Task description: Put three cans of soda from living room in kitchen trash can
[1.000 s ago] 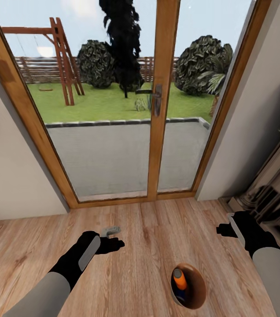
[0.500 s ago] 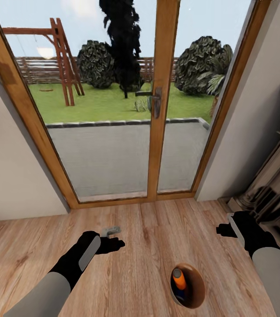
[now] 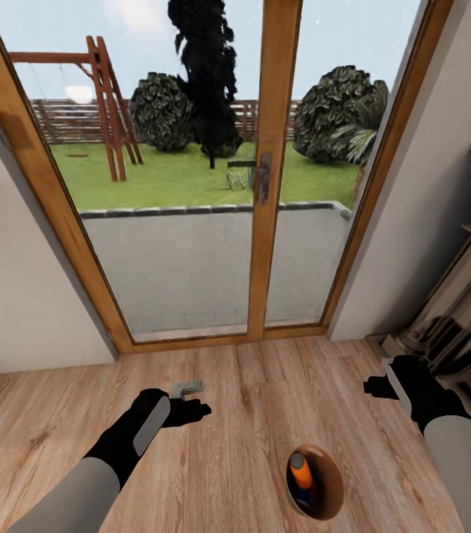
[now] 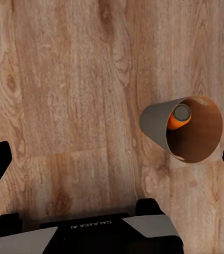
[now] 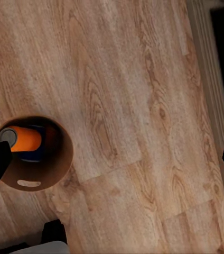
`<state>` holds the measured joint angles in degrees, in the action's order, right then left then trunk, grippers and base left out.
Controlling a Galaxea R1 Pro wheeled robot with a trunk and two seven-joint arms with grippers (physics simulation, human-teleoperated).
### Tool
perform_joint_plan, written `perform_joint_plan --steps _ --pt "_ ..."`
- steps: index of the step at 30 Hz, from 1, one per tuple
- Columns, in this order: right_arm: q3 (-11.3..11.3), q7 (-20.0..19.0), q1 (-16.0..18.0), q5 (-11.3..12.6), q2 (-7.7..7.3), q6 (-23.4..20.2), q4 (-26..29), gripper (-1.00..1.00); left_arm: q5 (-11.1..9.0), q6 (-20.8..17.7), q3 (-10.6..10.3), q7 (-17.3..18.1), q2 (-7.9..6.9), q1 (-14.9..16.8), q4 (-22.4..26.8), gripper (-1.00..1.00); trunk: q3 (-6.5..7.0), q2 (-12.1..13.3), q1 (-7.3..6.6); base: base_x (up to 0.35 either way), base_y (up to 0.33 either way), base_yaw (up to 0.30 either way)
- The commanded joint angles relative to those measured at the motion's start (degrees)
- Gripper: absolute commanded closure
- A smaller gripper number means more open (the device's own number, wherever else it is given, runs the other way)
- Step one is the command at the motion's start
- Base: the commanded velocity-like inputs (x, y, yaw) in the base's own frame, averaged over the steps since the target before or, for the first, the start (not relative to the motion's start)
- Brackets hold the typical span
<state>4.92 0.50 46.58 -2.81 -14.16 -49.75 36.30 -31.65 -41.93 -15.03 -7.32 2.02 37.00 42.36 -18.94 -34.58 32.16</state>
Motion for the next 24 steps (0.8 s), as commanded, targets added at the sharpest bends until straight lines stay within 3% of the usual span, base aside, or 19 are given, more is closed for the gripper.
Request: perform_joint_plan --steps 1,24 --pt "0.0 0.0 0.0 0.0 0.0 0.0 0.0 -1.0 0.0 0.0 0.0 0.0 0.0 0.0 0.0 -1.0 0.27 0.4 -0.22 0.0 0.0 0.0" --pt "-0.1 0.2 0.0 0.0 0.07 0.1 0.0 -1.0 0.1 0.0 0.0 0.0 0.0 0.0 0.1 -1.0 6.49 9.6 -5.27 0.0 0.0 0.0"
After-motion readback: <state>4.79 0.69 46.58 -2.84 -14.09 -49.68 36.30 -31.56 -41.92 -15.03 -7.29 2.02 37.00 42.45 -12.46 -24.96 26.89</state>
